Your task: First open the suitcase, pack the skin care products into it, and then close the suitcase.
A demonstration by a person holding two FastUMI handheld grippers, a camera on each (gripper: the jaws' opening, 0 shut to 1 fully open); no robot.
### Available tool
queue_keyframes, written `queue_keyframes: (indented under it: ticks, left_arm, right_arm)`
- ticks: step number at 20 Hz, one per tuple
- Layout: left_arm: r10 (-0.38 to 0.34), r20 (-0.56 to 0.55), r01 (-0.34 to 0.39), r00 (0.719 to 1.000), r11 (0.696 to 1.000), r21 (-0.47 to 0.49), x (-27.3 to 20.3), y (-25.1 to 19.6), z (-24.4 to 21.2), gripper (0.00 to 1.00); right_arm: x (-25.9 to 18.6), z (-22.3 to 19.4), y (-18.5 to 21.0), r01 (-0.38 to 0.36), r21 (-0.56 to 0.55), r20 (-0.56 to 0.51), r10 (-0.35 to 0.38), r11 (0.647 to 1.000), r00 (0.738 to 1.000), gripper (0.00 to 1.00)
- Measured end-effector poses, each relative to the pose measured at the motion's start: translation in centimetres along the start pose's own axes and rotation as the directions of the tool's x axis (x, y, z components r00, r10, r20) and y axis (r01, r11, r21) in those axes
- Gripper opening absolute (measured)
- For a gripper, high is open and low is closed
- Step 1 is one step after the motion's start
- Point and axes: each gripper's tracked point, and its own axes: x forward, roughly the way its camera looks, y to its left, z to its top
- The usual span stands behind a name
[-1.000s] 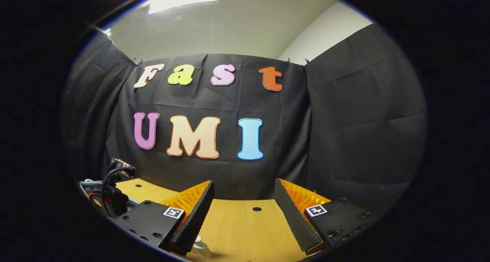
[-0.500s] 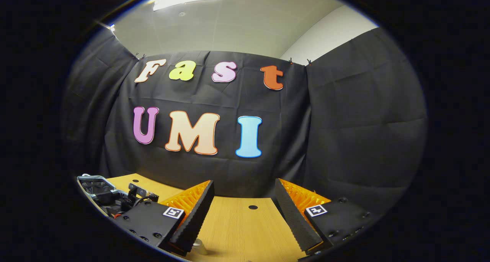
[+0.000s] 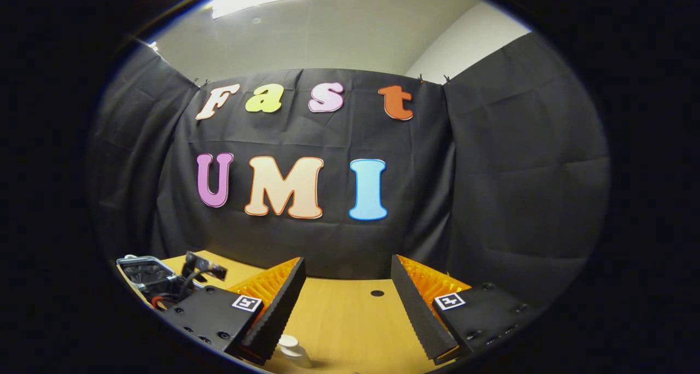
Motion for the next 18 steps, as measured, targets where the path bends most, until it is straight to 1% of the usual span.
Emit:
queue_keyframes:
  ticks: [1,2,4,8,9,10,14,18]
  left_arm:
    - [0.012,0.021,-0.012,1.0,1.0,0.008,-0.9,0.4,1.1,0.25]
    - [0.023,0.038,-0.024,0.999,1.0,0.013,-1.7,0.9,1.9,0.25]
    - [0.037,0.066,-0.038,0.997,0.999,0.017,-3.4,1.6,3.4,0.25]
    - [0.09,0.119,-0.09,0.989,0.996,-0.001,-6.5,3.7,5.4,0.24]
    - [0.095,0.12,-0.095,0.988,0.995,-0.002,-7.1,4.1,5.6,0.27]
    - [0.1,0.122,-0.1,0.988,0.995,-0.004,-7.5,4.4,5.7,0.24]
    - [0.114,0.128,-0.114,0.985,0.993,-0.002,-9.0,4.9,6.1,0.24]
    - [0.118,0.129,-0.12,0.985,0.993,0.007,-9.9,4.9,6.3,0.24]
  right_arm:
    - [0.4,-0.7,0.6,-0.011,0.017,-0.012,0.011,1.0,1.0,1.0]
    - [0.9,-1.5,1.3,-0.022,0.035,-0.025,0.023,0.999,0.999,0.98]
    - [1.6,-3.4,2.7,-0.046,0.058,-0.058,0.049,0.997,0.997,0.98]
    - [2.4,-7.4,5.2,-0.088,0.058,-0.125,0.095,0.994,0.988,0.98]
    - [2.4,-8.4,5.7,-0.097,0.059,-0.143,0.104,0.994,0.984,0.99]
    - [2.5,-9.7,6.2,-0.107,0.06,-0.164,0.115,0.992,0.98,0.98]
    - [2.1,-14.6,7.6,-0.139,0.057,-0.261,0.149,0.989,0.954,0.99]
    - [1.0,-18.8,8.2,-0.163,0.031,-0.337,0.164,0.986,0.927,0.99]
